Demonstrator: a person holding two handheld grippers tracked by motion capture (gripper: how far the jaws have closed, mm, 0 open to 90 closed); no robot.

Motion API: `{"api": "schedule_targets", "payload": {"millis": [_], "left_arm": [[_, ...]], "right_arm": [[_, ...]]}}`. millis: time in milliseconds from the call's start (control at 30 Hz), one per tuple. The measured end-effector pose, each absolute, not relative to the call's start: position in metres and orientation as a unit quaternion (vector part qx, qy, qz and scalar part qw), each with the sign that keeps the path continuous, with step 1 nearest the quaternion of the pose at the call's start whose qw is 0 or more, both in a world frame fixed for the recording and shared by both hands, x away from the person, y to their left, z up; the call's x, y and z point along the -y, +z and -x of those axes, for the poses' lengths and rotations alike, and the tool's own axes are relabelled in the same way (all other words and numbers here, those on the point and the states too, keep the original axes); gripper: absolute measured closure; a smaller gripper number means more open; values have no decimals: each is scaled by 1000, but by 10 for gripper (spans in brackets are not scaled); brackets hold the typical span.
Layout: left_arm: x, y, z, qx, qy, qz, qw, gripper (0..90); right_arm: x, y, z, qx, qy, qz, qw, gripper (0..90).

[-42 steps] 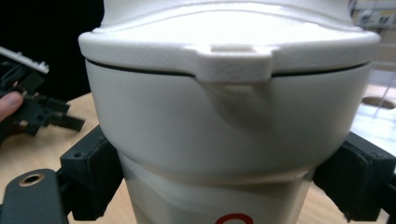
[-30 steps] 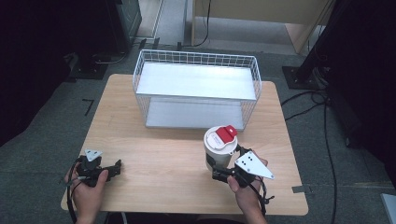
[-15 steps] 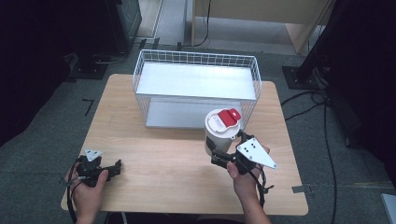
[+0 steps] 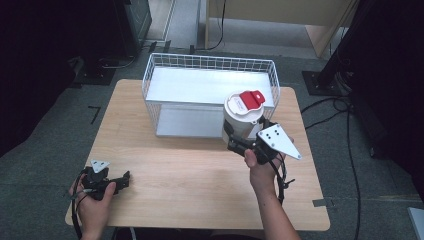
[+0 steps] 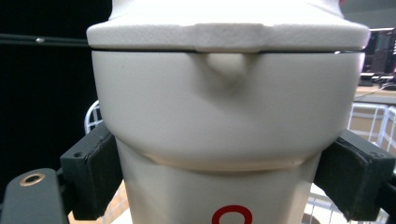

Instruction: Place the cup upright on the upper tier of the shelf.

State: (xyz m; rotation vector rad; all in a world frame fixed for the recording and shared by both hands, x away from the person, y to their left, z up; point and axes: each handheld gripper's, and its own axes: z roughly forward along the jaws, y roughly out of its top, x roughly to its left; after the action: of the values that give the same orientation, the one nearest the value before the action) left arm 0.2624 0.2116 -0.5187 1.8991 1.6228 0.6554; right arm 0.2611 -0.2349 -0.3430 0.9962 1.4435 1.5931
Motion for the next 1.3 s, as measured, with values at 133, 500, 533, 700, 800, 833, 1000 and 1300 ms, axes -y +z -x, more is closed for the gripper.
{"api": "schedule_targets", "payload": {"millis": [133, 500, 533, 700, 800, 833, 1000, 1300], "left_arm": [[-212, -519, -262, -604, 244, -707, 276, 0], [-212, -519, -262, -604, 244, -707, 276, 0], [-212, -519, -262, -604, 244, -707, 276, 0], [-212, -519, -262, -604, 244, -707, 276, 0], [-211, -519, -262, -604, 245, -706, 276, 0], [-211, -519, -262, -604, 245, -706, 277, 0], [-211, -519, -262, -602, 243, -708, 277, 0], [-211, -519, -262, -601, 243, -709, 276, 0]], "right_arm": [[237, -331, -272, -557, 624, -393, 382, 115], [234, -307, -305, -543, 616, -403, 403, 115], [233, -305, -308, -544, 614, -404, 405, 114], [226, -298, -324, -546, 605, -401, 418, 114], [221, -296, -333, -546, 602, -401, 422, 115], [219, -295, -337, -545, 601, -402, 424, 114], [213, -294, -353, -541, 598, -409, 427, 114], [208, -300, -388, -535, 584, -433, 431, 114]]}}
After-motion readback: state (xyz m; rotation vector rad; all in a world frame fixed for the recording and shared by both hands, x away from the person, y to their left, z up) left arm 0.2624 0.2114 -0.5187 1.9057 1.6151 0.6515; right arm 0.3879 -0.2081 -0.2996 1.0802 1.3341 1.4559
